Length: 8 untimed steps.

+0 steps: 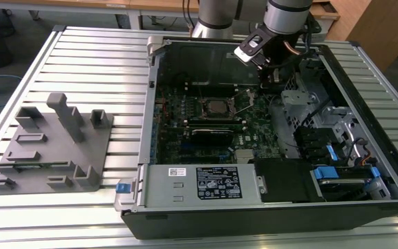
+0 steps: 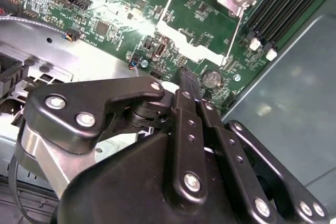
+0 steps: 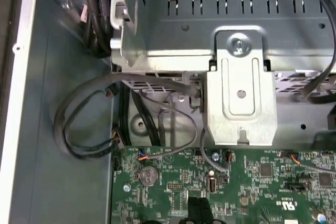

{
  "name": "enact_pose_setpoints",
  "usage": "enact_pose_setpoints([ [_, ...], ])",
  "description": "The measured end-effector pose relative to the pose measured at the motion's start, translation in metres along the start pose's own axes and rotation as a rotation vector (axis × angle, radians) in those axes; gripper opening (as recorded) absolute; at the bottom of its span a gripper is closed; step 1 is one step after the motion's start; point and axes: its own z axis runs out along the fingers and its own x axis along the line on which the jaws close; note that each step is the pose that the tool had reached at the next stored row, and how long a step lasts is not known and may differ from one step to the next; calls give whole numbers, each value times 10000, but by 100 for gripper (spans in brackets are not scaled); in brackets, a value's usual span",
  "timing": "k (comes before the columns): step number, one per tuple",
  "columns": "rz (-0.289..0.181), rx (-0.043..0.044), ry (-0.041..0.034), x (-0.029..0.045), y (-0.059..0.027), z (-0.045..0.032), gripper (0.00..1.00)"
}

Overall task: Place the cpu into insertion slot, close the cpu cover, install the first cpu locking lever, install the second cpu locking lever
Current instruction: 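Close the cpu cover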

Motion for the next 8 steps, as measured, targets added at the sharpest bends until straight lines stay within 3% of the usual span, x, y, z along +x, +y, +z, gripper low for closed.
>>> enact_pose_setpoints([
  [8, 0, 0, 0, 0, 4, 0, 10],
])
